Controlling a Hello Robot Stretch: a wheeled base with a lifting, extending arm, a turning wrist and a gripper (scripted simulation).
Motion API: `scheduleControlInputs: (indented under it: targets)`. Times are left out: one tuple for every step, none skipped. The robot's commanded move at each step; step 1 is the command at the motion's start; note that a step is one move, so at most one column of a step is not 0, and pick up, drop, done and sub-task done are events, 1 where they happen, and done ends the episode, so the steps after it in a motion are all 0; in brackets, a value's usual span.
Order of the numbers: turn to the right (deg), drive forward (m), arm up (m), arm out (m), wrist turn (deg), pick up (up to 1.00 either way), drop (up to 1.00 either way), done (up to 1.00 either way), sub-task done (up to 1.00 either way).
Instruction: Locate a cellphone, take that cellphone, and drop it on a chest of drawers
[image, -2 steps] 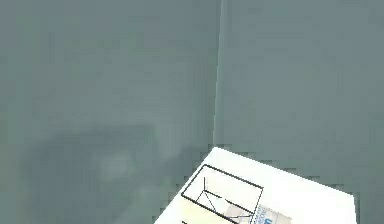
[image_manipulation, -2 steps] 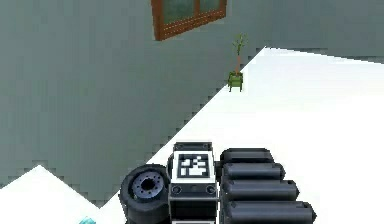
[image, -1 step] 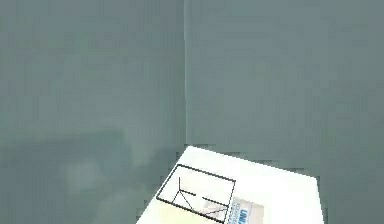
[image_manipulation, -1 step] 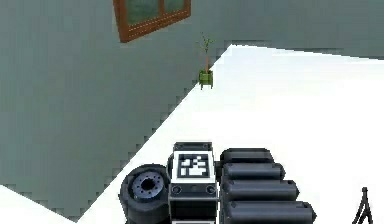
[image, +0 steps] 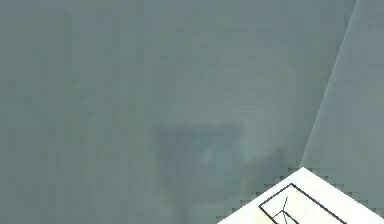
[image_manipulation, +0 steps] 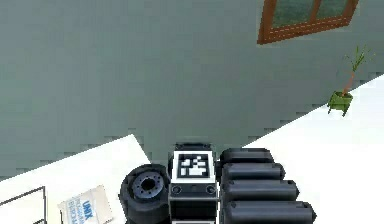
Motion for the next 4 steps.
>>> scheduleControlInputs:
  targets:
    - [0.0,0.00,0.00,0.30,0.0,0.00,0.00,0.00,0.00]
    - [0.0,0.00,0.00,0.00,39.0,0.00,0.00,0.00,0.00]
    - [0.0,0.00,-0.10,0.00,0.0,0.00,0.00,0.00,0.00]
    - [0.0,0.00,-0.32,0.00,0.0,0.00,0.00,0.00,0.00]
